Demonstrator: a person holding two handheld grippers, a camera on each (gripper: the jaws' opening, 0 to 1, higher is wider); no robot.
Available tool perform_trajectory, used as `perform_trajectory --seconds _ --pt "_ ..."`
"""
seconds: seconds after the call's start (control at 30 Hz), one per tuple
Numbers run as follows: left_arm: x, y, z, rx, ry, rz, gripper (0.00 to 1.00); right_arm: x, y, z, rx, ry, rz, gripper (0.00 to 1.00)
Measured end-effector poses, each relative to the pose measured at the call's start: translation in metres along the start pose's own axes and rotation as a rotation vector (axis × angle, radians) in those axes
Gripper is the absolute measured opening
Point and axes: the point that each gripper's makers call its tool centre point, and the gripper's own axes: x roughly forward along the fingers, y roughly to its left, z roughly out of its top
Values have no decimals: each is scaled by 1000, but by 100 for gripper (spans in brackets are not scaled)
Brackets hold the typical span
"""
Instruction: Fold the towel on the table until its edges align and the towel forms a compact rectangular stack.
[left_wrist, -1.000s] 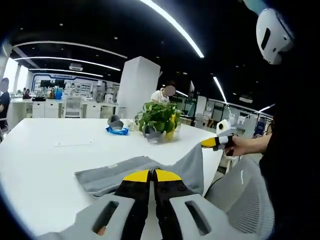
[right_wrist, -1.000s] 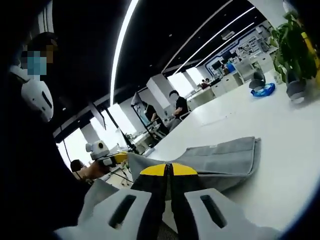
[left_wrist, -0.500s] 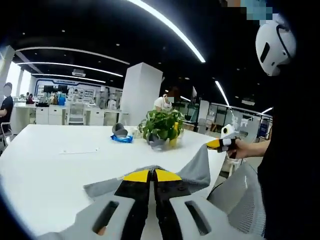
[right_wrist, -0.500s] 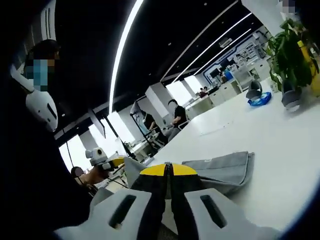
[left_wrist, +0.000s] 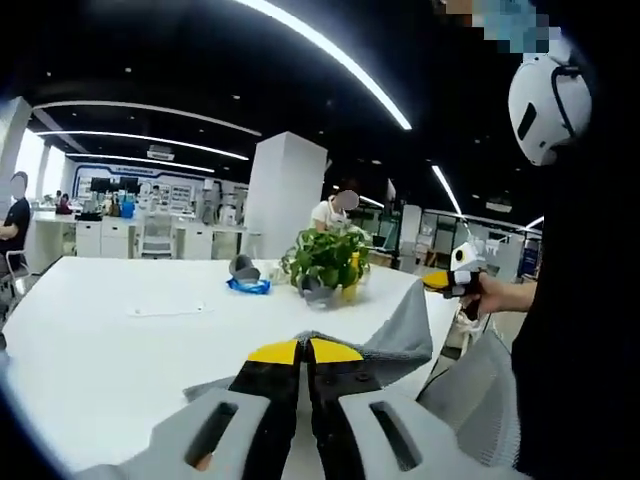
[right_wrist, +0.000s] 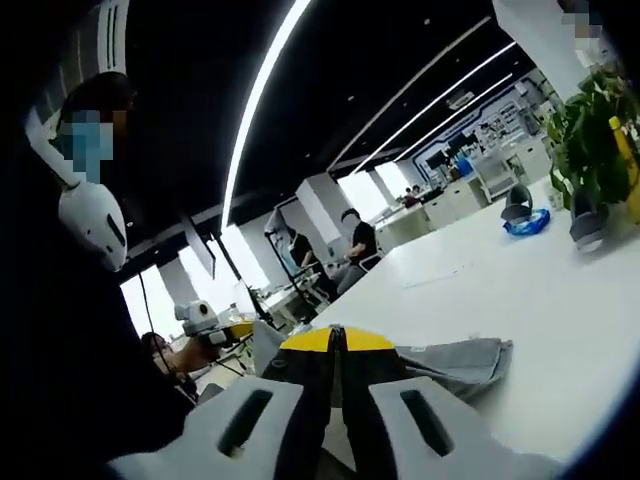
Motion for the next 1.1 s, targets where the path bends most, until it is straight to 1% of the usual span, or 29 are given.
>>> perform_trajectory --seconds 0.03,0.1,0.13,0.17,0.2,0.3,0.4,0.43,0.5,0.63,0.77,0.83,1.0,1.1 --pt "-1 3 -2 2 8 11 2 -1 -5 -2 14 2 -15 0" --pt "-1 10 -9 0 38 27 2 -6 -22 -5 44 8 -59 0" --pt "-1 18 -14 0 62 53 2 -7 -29 -7 53 17 -81 0" --pt "-1 21 -16 -5 71 58 2 -7 -33 -8 54 22 -94 0" --pt "0 22 -18 -13 76 54 2 -7 -36 -8 53 25 -101 0" --pt "4 32 -21 -15 93 71 2 -5 -50 -7 59 41 -125 0" --pt "8 39 -24 -20 113 82 2 -1 -57 -8 63 59 -140 0" --pt "11 41 -27 -19 127 86 2 2 -61 -10 55 78 -152 0" --pt "15 45 -33 -13 159 94 2 8 -67 -12 47 97 -162 0" --pt "20 55 -39 -23 189 98 2 17 -78 -14 34 136 -183 0" --pt "31 64 -44 -18 230 87 2 24 -94 -18 21 186 -206 0" --pt "37 65 -49 19 277 61 2 26 -102 -21 9 220 -219 0" --pt "52 77 -51 57 318 31 2 32 -117 -23 9 256 -223 0" --pt "62 86 -57 71 351 22 2 38 -131 -27 10 288 -236 0"
